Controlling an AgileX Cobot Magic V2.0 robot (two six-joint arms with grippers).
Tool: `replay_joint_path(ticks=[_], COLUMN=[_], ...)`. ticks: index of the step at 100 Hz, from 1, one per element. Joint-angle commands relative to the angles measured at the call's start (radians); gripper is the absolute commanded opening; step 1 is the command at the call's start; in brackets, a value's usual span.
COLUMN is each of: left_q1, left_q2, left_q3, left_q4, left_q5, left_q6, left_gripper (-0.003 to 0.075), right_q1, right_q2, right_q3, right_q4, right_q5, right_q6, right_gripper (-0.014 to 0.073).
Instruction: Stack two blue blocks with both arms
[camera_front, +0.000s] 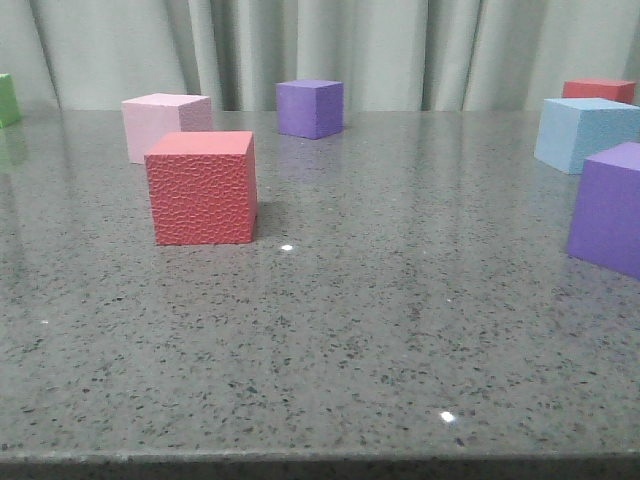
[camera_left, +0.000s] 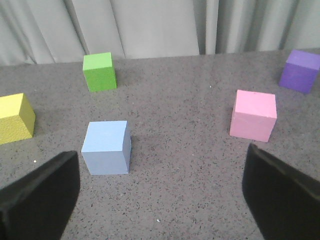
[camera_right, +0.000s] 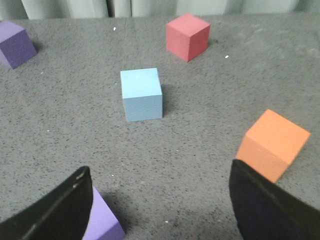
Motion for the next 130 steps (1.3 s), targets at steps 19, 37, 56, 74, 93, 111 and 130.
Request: replay_joint_path(ticks=[19, 37, 56, 74, 93, 111, 130], left_q1=[0.001, 0.001, 0.001, 0.001, 0.001, 0.001, 0.001], left_q2=[0.110, 0.117, 0.117, 0.117, 0.117, 0.117, 0.117], left_q3=[-0.119, -0.118, -0.118, -0.118, -0.118, -0.118, -0.118], left_q4=[0.002, 0.002, 0.002, 0.002, 0.002, 0.002, 0.002], left_q5=[0.028, 0.028, 0.032, 0.039, 0.043, 0.043, 0.043], left_q6=[-0.005, -0.005, -0.005, -0.005, -0.005, -0.005, -0.005], left_gripper=[0.0640, 0.0640, 0.0640, 0.0640, 0.0640, 0.0640, 0.0640], right_q1=[-0.005, -0.005, -0.005, -0.005, -0.005, -0.005, -0.005], right_q2=[0.289, 0.502, 0.707, 0.861, 0.980, 1.053, 1.097], right_q3=[-0.323, -0.521, -0.687, -0.804, -0.883, -0.917, -0.917], right_q4=[0.051, 0.082, 0.146, 0.147, 0.133, 0.121, 0.118], right_q5=[0.082, 0.198, 0.282, 0.328, 0.331, 0.329, 0.314], right_q6=[-0.052, -0.053, -0.079, -0.081, -0.081, -0.084, -0.122], right_gripper=[0.0567, 0.0567, 0.0567, 0.0567, 0.0567, 0.0567, 0.0567])
